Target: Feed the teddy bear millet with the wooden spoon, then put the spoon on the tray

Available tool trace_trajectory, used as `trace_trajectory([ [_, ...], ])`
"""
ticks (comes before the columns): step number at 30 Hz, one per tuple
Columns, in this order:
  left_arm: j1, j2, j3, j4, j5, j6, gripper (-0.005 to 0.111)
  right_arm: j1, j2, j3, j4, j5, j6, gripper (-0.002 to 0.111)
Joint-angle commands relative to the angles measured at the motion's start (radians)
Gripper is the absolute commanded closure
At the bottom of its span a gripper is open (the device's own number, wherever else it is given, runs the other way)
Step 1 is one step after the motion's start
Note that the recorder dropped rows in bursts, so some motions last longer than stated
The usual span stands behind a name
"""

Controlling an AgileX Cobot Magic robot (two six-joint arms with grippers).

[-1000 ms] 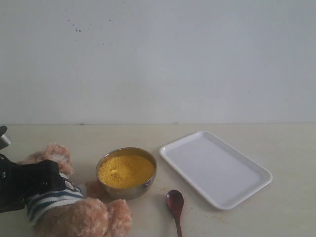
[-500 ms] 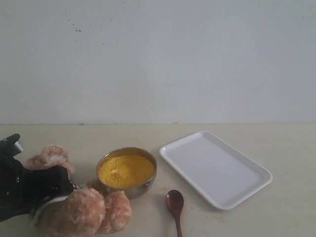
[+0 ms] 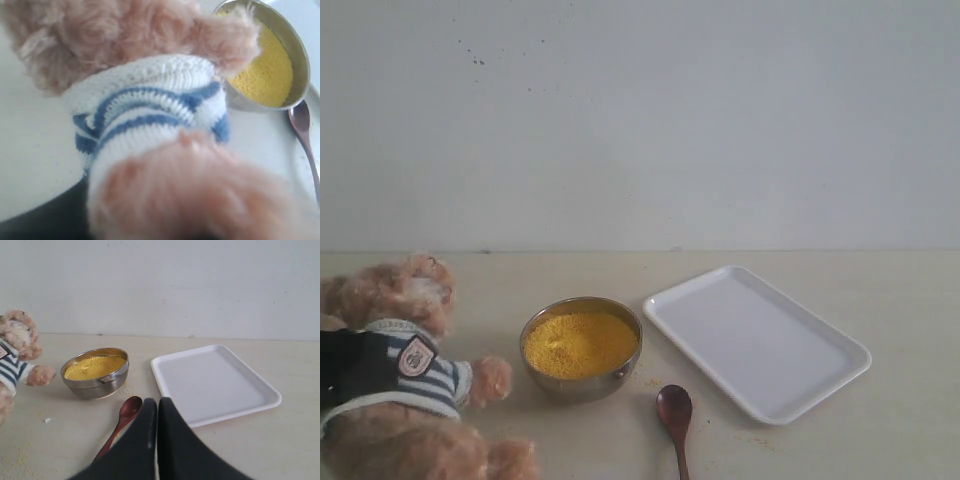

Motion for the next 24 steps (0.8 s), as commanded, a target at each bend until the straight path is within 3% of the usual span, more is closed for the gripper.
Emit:
trace_trajectory([
  [1, 0.157, -0.133, 0.058, 0.069, 0.232, 0.011, 0.103, -0.001, -0.006, -0.001, -0.002, -0.004, -0.004, 0.108],
  [4, 0.255, -0.179, 0.093, 0.035, 0.388, 0.077, 0.103, -0.001, -0.006, -0.001, -0.002, -0.004, -0.004, 0.108],
  [5, 0.277, -0.177, 0.121, -0.038, 0.422, 0.147, 0.103, -0.001, -0.006, -0.001, -0.002, -0.004, -0.004, 0.108],
  [14, 0.341, -0.056, 0.183, -0.092, 0.709, 0.304, 0.103, -0.001, -0.006, -0.001, -0.002, -0.004, -0.004, 0.108],
  [24, 0.341, -0.043, 0.185, -0.105, 0.725, 0.314, 0.103, -0.001, -0.006, -0.001, -0.002, -0.004, -0.004, 0.108],
])
